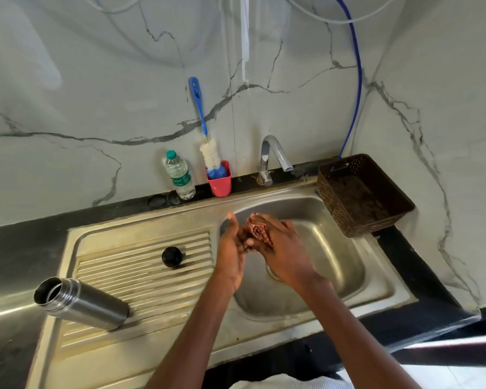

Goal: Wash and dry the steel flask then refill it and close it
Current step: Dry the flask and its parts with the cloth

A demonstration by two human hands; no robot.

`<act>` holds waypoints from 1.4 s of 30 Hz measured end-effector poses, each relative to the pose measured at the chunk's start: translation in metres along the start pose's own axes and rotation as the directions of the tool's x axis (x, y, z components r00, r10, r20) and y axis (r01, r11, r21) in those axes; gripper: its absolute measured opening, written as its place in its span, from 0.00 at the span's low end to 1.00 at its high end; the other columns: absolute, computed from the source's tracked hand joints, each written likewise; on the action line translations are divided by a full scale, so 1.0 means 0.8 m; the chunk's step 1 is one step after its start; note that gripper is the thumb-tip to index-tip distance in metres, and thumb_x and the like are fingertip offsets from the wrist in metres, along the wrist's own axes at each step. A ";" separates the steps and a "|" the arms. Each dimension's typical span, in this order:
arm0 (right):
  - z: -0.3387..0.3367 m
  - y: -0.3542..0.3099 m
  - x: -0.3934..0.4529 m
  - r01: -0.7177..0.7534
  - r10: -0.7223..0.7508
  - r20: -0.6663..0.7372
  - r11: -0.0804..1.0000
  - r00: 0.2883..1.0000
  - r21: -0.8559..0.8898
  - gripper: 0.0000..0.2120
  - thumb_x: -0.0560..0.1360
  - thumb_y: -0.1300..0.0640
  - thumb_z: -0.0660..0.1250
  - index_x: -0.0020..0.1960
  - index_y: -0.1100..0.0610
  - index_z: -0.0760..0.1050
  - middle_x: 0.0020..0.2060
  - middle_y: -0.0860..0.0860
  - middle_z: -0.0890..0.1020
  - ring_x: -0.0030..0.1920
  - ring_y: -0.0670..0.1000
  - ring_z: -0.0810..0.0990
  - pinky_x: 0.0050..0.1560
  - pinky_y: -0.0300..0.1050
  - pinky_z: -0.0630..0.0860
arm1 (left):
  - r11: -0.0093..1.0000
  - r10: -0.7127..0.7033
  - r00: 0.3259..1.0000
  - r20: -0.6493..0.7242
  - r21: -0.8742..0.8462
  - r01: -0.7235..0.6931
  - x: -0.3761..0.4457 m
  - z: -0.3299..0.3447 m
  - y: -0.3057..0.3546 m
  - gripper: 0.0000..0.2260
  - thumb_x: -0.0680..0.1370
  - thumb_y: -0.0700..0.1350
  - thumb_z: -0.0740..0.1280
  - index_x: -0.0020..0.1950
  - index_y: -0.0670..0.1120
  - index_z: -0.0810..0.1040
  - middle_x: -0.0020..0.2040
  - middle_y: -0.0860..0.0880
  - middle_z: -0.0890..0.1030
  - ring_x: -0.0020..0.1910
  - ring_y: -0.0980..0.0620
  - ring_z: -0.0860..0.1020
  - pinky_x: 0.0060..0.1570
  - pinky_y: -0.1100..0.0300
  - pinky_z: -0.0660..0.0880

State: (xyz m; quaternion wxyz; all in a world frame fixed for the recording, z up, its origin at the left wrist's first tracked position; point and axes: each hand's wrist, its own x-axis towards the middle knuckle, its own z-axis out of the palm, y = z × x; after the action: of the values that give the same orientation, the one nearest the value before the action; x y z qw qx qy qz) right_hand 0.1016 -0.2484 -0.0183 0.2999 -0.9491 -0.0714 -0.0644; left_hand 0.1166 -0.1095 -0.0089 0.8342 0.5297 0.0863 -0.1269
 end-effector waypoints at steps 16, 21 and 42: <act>-0.056 -0.005 0.004 -0.627 0.538 0.531 -0.006 0.655 0.779 0.36 0.80 0.28 0.54 0.59 0.57 0.83 0.51 0.61 0.87 0.54 0.59 0.87 0.64 0.57 0.79 | 0.947 0.229 0.938 0.259 0.163 -0.276 -0.007 0.029 -0.020 0.06 0.82 0.46 0.70 0.50 0.46 0.85 0.47 0.43 0.83 0.48 0.49 0.79 0.50 0.58 0.75; -0.050 0.010 0.000 -0.631 0.575 0.574 -0.124 0.583 0.766 0.34 0.81 0.31 0.56 0.65 0.59 0.80 0.54 0.61 0.86 0.56 0.61 0.86 0.64 0.58 0.79 | 0.754 0.341 0.891 0.300 0.478 -0.450 0.022 0.028 -0.038 0.12 0.83 0.52 0.68 0.51 0.44 0.81 0.46 0.43 0.83 0.47 0.40 0.81 0.50 0.35 0.77; -0.064 -0.017 0.059 -0.513 0.463 0.263 0.572 0.846 0.640 0.25 0.84 0.36 0.55 0.58 0.54 0.80 0.43 0.51 0.84 0.42 0.50 0.85 0.39 0.47 0.84 | 0.978 0.145 0.989 0.040 0.144 -0.150 0.002 0.030 0.003 0.41 0.74 0.76 0.64 0.62 0.39 0.82 0.60 0.37 0.84 0.65 0.40 0.81 0.68 0.45 0.73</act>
State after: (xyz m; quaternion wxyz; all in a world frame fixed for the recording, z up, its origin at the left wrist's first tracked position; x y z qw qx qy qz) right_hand 0.1412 -0.2627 0.0387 0.6338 -0.7512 0.1643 0.0835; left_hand 0.1191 -0.1302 0.0027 0.8014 0.5925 0.0249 -0.0785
